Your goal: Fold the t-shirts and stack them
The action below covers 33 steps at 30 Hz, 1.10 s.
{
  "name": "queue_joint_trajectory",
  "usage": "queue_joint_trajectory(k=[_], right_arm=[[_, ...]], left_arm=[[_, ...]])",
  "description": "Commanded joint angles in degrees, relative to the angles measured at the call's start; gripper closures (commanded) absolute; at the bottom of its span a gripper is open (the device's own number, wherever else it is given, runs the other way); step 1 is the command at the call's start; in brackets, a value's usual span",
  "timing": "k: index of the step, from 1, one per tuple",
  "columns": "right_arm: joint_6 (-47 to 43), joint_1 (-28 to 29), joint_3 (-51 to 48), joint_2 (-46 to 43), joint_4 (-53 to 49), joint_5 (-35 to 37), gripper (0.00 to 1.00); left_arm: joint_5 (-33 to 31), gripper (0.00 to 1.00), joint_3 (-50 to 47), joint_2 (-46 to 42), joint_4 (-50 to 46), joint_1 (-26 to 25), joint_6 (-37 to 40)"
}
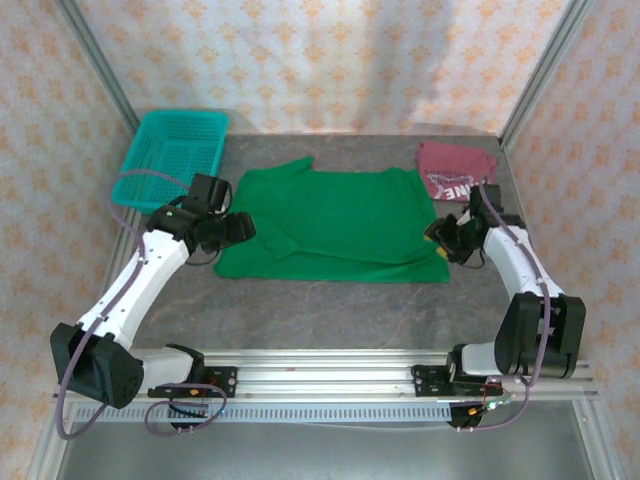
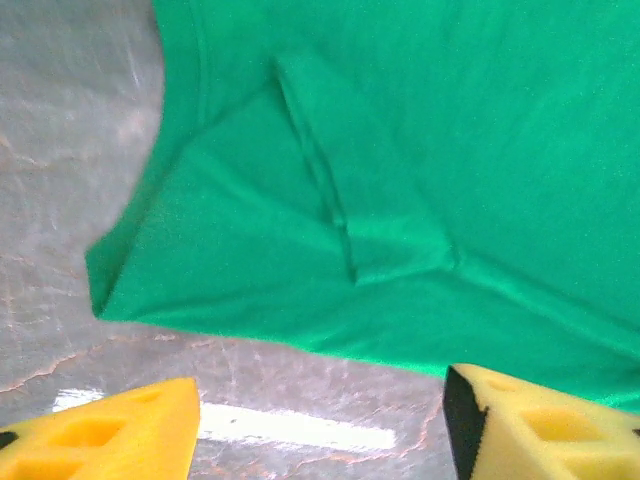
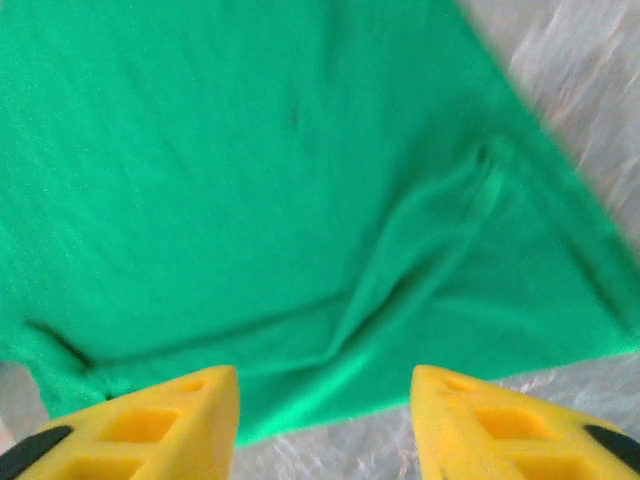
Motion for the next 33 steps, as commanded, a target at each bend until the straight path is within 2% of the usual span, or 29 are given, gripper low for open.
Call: queue_joint_trajectory(k=[1, 4, 6, 11, 22, 33], right_arm=[[2.41, 5.51, -3.94, 0.60, 5.62, -6.27, 0.66], [5.32, 10.77, -5.06, 2.67, 9.05, -5.42, 0.81], [6.72, 13.45, -5.33, 4.59, 10.53, -3.69, 0.85], [9.05, 16.39, -4.84, 10.73, 13.34, -1.03, 0.91], [12.03, 17.54, -0.19, 21.00, 16.11, 4.05, 0.95], [10.51, 15.82, 12.08, 28.86, 7.90, 9.37, 0.91]], left_arm=[[5.84, 0.52, -5.93, -0.28, 10.17, -0.84, -6.20], [6.40, 0.69, -9.05, 2.00, 14.28, -1.50, -8.36], [6.20, 0.76, -9.58, 4.56, 15.15, -1.77, -9.00], [3.91, 0.83, -9.61, 8.93, 17.09, -1.80, -9.98], [2.93, 0.85, -9.02, 13.56, 19.36, -1.78, -10.30], [0.48, 0.84, -7.07, 15.41, 17.23, -1.60, -9.22]])
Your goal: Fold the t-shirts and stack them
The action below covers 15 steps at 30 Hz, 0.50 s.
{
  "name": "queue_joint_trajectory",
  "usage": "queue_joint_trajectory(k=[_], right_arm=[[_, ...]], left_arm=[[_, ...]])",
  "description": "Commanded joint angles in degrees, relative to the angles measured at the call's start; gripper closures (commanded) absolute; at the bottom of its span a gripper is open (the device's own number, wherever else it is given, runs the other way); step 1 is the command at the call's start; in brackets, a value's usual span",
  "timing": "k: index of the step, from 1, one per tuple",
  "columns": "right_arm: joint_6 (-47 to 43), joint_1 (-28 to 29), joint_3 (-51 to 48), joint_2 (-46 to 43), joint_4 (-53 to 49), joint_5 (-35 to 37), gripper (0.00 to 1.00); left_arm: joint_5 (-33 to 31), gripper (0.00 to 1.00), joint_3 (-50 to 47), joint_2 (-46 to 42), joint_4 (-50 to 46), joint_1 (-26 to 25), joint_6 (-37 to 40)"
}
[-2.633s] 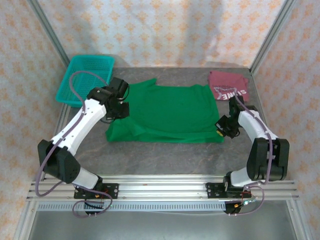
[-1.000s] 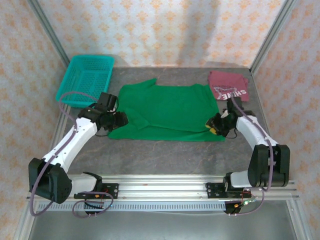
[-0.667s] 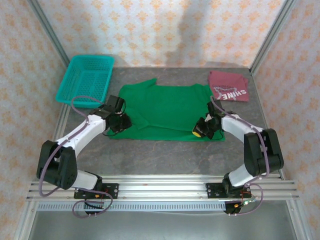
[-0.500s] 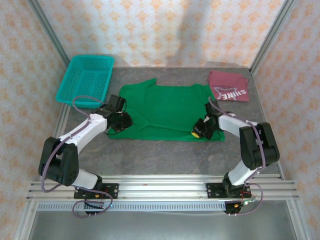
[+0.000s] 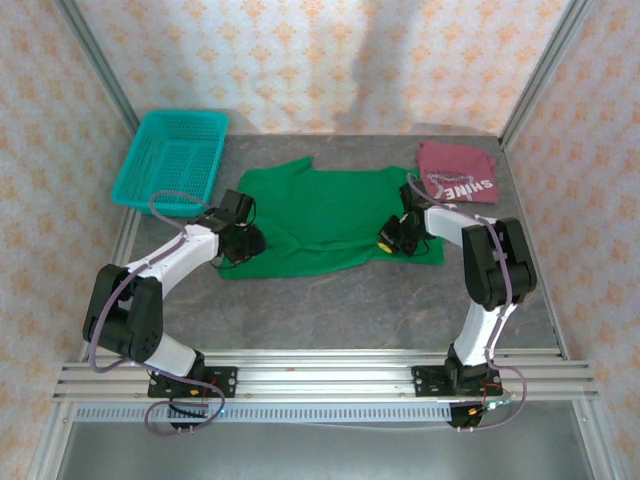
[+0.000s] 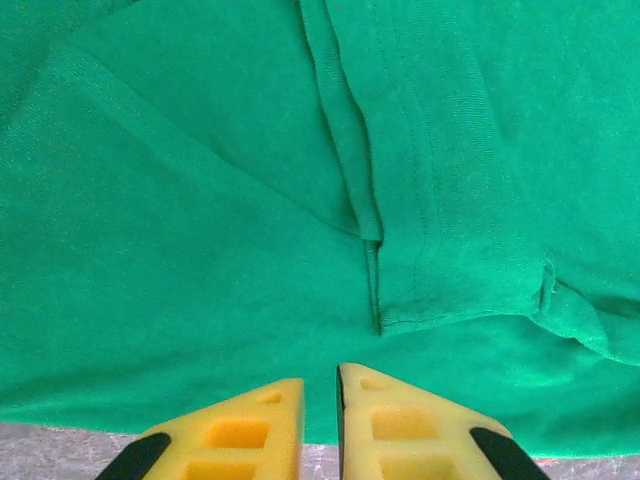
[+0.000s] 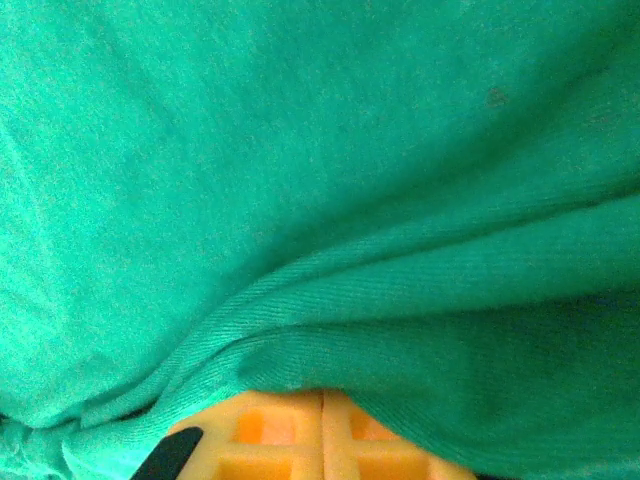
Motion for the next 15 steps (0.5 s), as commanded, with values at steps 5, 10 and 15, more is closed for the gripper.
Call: queue_joint_trajectory(k=[5, 10, 15], right_arm=[[-2.85, -4.07, -1.85, -2.69, -8.41, 9.77, 0.81], [-2.33, -8.51, -9.98, -8.09, -5.41, 11.85, 0.65], [-2.91, -10.81, -11.75, -8.91, -6.66, 13.19, 0.60]], left_arm=[[-6.86, 0.83, 1.46, 2.42, -2.35, 1.13, -0.54], [-10.85, 0.83, 0.76, 5.30, -2.83, 1.64, -1.25], [-11.96, 0.84, 0.76, 9.65, -2.61, 1.60, -2.00]])
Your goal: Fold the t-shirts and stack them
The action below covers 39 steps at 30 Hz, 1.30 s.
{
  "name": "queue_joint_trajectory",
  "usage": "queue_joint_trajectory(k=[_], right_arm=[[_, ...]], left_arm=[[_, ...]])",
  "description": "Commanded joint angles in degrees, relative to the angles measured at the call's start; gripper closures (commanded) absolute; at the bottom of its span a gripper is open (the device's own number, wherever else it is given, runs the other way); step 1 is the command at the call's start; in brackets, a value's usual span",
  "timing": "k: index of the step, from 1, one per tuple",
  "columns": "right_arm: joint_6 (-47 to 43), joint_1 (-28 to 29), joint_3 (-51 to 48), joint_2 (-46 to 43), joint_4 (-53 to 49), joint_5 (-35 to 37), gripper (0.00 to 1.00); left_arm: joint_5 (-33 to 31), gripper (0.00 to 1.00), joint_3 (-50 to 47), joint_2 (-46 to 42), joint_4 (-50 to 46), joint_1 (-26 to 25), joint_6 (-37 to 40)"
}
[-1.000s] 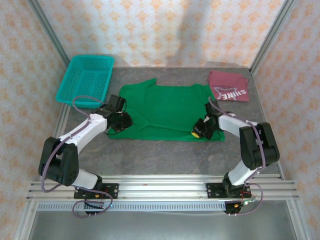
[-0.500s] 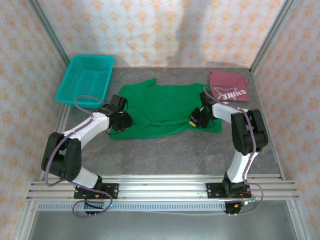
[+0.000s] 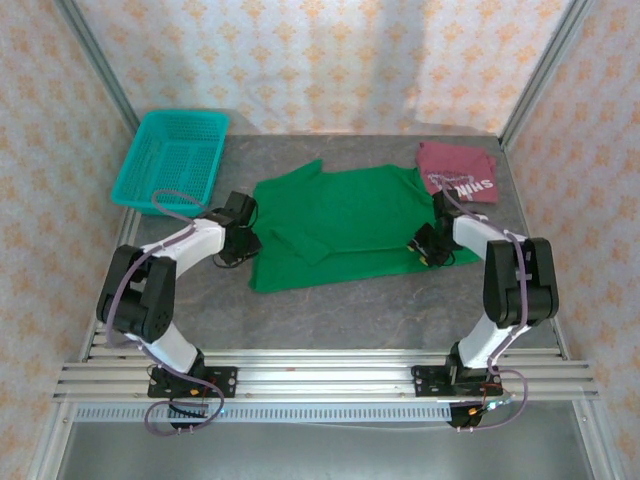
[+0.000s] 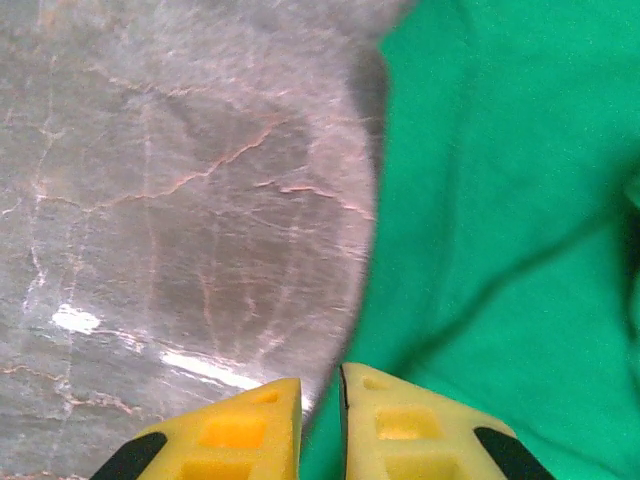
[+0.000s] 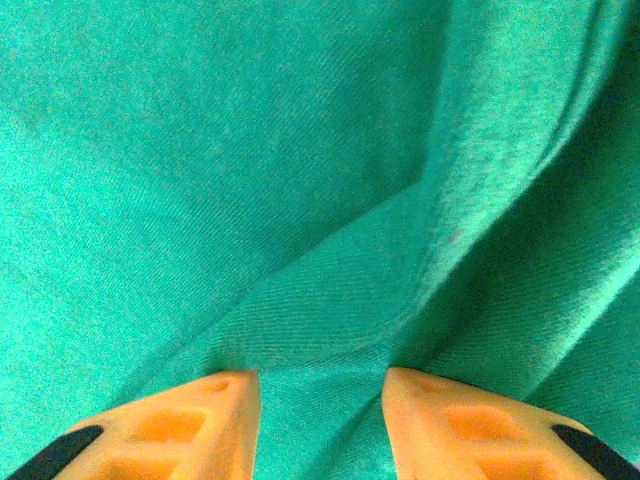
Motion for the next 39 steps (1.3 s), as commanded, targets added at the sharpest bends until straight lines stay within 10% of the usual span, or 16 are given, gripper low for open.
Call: queue_joint_trajectory(k=[1, 11, 17, 26, 39], right_arm=[[-0.88, -0.74, -2.66, 0.42, -3.76, 5.24, 0.60], [7.57, 0.06, -16.24, -15.46, -5.42, 2.48, 0.52], [9.79, 0.14, -20.43, -27.32, -6.54, -0.38, 0.44], [-4.11, 0.53, -9.56, -27.76, -13.60, -6.44, 0.18], [-8.83, 0.58, -8.62, -27.69, -14.15, -8.81, 0.17]], left_arm=[[-3.14, 0.84, -0.20, 2.25, -1.67, 0.23, -1.62], [-6.64, 0.80, -2.35, -11.24, -7.39, -0.81, -2.67], [0.16, 0.60, -0.24, -17.82, -4.89, -8.91, -4.17], [8.70, 0.50, -0.27, -10.39, 3.89, -22.19, -16.63], [9.24, 0.62, 2.46, 3.03, 8.62, -26.31, -24.75]])
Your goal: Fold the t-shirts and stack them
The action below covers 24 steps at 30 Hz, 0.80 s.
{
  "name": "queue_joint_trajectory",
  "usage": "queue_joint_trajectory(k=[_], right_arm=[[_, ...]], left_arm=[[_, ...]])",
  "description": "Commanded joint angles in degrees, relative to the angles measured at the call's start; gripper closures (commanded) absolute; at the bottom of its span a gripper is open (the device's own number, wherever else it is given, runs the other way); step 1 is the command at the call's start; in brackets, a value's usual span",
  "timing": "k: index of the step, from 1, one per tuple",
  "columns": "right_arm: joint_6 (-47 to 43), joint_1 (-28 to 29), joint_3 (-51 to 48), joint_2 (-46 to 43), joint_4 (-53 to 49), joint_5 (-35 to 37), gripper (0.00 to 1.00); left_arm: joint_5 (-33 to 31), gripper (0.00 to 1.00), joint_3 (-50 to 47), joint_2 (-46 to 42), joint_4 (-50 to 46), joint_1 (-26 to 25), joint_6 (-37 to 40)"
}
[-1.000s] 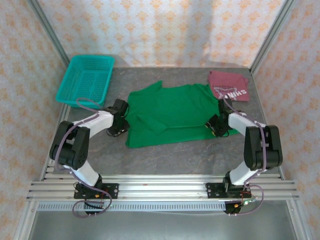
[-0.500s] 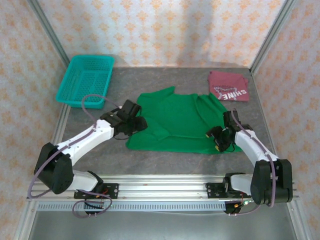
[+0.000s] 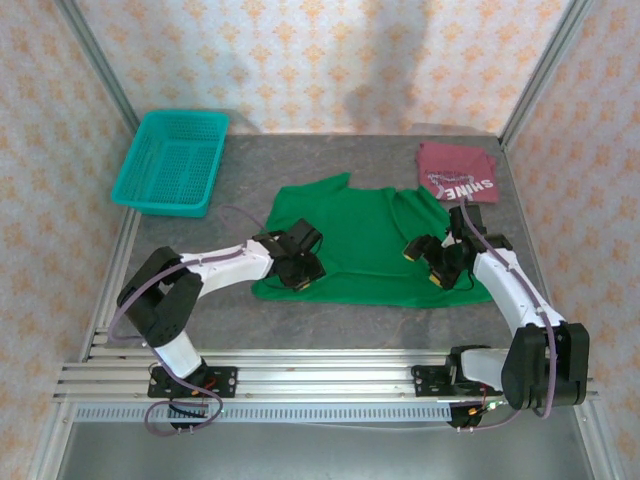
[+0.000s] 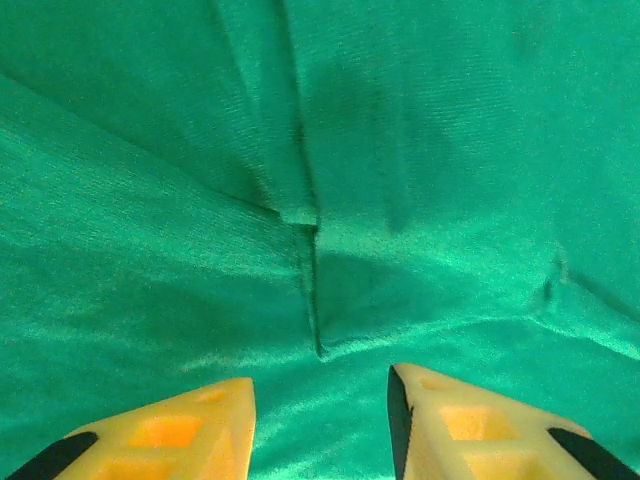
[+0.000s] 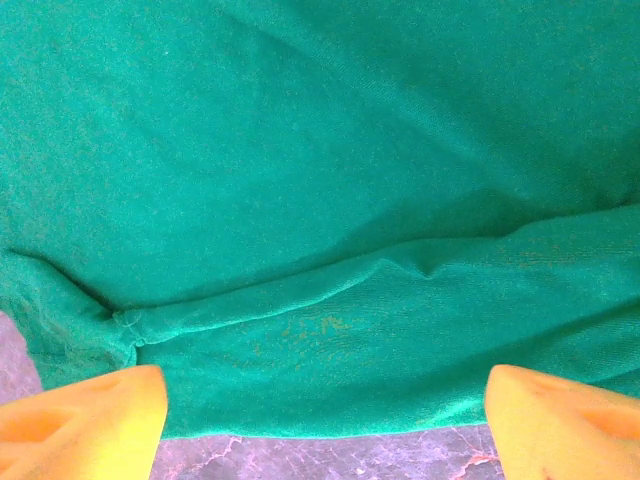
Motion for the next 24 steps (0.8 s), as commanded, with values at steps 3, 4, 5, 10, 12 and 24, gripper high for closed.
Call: queue_joint_trajectory(k=[3, 4, 5, 10, 12, 24], right_arm=[[-1.99, 0.29, -0.37, -0.79, -1.32, -0.68, 0.17], [-1.94, 0.29, -0.44, -0.77, -1.26, -0.75, 0.17], [-1.86, 0.29, -0.58, -0.81, -1.05, -0.83, 0.17], [-2.14, 0.29, -1.24, -0.81, -0.85, -1.04, 0.17], [-2.17, 0.29, -1.54, -0.80, -0.77, -1.16, 0.18], [-2.18, 0.28, -2.26, -0.22, -0.15, -1.21, 0.18]], left_arm=[[-1.04, 0.65, 1.75, 2.34, 2.81, -0.77, -3.99], [-1.22, 0.65, 2.09, 2.81, 3.20, -0.82, -4.19], [-1.49, 0.65, 2.87, 3.27, 3.10, -0.99, -4.12], [-1.62, 0.66, 5.51, 5.42, 1.65, -1.20, -3.32], [-1.78, 0.67, 6.04, 5.56, 1.37, -1.21, -3.06], [-1.74, 0.84, 7.87, 8.53, -2.48, -1.14, -1.50]])
